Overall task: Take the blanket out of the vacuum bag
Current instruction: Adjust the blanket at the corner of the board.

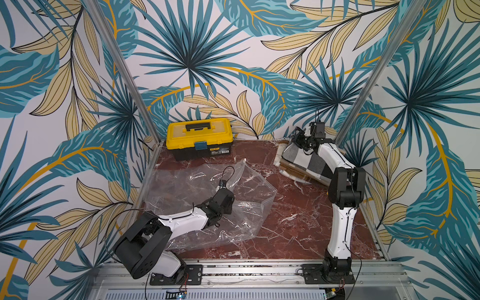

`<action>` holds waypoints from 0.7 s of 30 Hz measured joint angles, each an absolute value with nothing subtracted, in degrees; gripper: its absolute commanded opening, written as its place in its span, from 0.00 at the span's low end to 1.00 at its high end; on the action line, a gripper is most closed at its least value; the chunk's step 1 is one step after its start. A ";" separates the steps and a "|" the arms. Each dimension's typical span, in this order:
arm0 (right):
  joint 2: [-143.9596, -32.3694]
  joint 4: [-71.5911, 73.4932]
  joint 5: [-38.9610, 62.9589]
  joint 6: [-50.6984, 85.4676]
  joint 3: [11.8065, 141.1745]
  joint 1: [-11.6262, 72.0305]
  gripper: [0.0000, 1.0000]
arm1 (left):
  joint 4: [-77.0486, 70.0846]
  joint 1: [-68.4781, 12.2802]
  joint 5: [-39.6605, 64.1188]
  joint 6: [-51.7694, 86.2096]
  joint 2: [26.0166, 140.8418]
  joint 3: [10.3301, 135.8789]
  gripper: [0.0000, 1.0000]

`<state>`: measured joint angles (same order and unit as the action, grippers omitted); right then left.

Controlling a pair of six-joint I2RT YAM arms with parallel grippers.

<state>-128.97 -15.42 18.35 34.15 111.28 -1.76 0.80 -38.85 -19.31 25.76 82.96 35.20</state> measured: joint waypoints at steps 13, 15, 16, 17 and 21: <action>-126.19 -12.23 21.43 37.98 106.39 -2.26 0.00 | 1.98 -40.53 -18.50 25.19 83.70 39.72 0.00; -126.04 -12.25 21.58 38.19 106.39 -2.31 0.00 | 2.31 -41.34 -18.63 25.36 84.23 39.99 0.00; -125.86 -12.27 21.74 38.24 106.39 -2.37 0.00 | 2.48 -41.69 -18.68 25.43 84.51 40.14 0.00; -125.60 -12.32 21.96 38.39 106.37 -2.48 0.00 | 2.59 -42.00 -18.76 25.50 84.77 40.32 0.00; -123.28 -12.69 22.94 38.59 105.62 -3.38 0.00 | 2.74 -42.72 -18.98 25.58 85.47 40.66 0.00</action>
